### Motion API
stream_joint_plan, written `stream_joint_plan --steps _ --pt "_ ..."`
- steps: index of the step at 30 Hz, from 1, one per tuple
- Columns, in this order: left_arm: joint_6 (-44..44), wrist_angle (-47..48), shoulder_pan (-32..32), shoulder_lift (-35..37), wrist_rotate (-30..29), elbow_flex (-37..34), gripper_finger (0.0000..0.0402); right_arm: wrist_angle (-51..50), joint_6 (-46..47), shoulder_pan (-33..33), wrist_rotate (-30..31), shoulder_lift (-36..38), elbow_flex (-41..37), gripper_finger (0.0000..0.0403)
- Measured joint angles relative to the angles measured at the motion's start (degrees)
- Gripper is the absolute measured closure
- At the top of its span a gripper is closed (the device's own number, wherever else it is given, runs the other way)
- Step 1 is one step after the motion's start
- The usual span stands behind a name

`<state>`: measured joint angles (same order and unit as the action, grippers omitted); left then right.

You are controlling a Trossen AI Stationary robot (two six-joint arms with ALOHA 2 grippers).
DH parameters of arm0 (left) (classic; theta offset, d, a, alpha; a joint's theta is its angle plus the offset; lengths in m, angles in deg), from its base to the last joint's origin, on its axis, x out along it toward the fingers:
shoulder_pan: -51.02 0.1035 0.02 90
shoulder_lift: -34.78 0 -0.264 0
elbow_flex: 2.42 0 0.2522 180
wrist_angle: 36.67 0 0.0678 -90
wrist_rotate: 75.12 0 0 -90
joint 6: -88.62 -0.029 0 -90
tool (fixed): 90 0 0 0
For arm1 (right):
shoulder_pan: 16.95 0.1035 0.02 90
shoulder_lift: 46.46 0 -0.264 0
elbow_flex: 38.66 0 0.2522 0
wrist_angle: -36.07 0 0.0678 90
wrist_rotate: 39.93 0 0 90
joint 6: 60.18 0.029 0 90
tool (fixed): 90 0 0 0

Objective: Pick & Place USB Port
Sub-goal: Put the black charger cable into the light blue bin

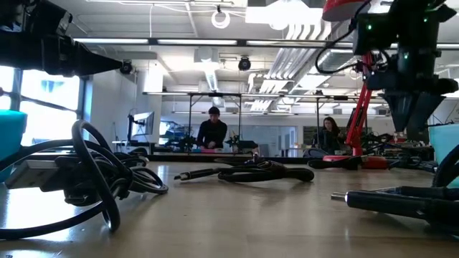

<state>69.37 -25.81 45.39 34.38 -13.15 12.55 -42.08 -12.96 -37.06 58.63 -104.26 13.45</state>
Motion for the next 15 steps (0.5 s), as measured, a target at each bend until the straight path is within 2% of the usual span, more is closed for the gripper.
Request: stream_joint_plan --steps 7,15 --pt "0.0 0.0 0.0 0.0 -1.1 0.0 0.0378 3.8 -5.4 -5.7 -0.2 -1.3 -1.5 0.0162" --pt "0.0 0.1 0.0 0.0 -1.1 0.0 0.0376 8.0 -8.8 -9.5 -2.3 -8.5 -3.0 0.0162"
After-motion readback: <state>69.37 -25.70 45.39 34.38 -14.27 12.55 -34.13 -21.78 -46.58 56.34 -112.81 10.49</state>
